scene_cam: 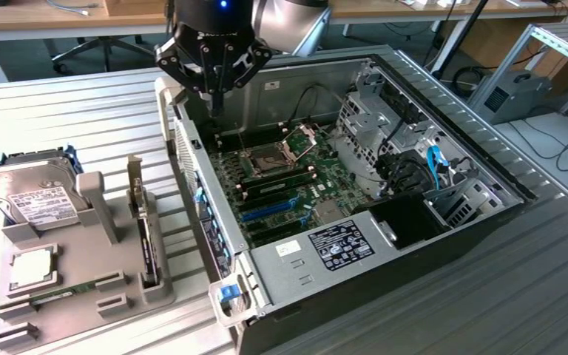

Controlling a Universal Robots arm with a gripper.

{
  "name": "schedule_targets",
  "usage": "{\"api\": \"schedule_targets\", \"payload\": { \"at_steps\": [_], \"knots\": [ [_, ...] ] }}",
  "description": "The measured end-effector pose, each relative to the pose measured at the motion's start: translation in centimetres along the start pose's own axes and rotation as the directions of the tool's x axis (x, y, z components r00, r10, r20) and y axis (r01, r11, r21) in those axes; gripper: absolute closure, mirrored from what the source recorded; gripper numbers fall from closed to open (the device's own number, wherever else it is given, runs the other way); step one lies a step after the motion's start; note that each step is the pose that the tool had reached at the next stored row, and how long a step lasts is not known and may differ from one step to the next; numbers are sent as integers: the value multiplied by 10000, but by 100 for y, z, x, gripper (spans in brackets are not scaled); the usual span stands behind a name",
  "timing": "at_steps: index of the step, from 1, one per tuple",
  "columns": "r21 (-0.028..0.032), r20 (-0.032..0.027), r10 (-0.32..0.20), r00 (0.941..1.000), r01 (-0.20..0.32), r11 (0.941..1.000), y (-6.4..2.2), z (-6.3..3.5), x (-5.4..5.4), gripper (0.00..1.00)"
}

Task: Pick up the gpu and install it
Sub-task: 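Reach for the gpu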

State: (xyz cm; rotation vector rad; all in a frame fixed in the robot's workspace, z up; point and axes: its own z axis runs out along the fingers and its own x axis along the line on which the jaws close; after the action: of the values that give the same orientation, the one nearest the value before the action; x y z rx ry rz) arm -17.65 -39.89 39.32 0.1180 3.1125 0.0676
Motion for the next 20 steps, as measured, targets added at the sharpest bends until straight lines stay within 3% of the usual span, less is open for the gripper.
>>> {"api": "schedule_targets", "payload": {
  "at_steps": [20],
  "knots": [
    [-1,1,1,10000,-1,10000,-7,-2,92,89]
  ]
}}
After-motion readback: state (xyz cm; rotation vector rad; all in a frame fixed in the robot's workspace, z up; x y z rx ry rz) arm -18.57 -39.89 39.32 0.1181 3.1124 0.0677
